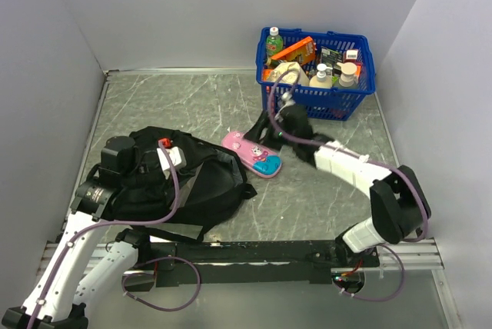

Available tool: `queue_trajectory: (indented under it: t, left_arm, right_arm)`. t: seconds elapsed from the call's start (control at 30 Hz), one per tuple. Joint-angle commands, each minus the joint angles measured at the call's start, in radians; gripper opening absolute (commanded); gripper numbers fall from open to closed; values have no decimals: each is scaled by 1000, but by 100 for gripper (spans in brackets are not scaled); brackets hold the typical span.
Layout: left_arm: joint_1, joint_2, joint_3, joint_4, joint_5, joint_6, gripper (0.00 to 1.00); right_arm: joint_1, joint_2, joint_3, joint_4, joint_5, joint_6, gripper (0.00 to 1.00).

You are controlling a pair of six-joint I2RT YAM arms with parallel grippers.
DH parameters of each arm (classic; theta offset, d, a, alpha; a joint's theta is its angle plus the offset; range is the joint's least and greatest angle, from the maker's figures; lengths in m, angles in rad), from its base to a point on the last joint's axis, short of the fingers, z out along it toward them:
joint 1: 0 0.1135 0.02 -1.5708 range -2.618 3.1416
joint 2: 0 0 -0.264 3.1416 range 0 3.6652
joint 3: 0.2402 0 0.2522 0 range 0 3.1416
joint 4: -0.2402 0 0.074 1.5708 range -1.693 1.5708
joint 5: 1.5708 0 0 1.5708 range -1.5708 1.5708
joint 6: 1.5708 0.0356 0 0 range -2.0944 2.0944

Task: Pack the student bag
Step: Adjust the book in the student bag, then adjust the stationery at the center of the board.

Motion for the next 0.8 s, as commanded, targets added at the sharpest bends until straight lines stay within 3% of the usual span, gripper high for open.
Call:
queue_trajectory:
  t: [0.0,0.23,0.47,0.77]
  left_arm:
    - [-4,-7,5,50,45,-4,1]
    - [-4,8,32,44,42,-5,1]
    - [-4,10,40,49,42,-10,1]
    - [-4,19,52,49,37,2,1]
  right_arm:
    - [-132,78,138,-247,-15,-225,73]
    - [-210,246,216,-275,-154,-271,74]
    - [-217,304,183,-232,-157,-276,75]
    - [-181,232,-53,64,-312,-152,76]
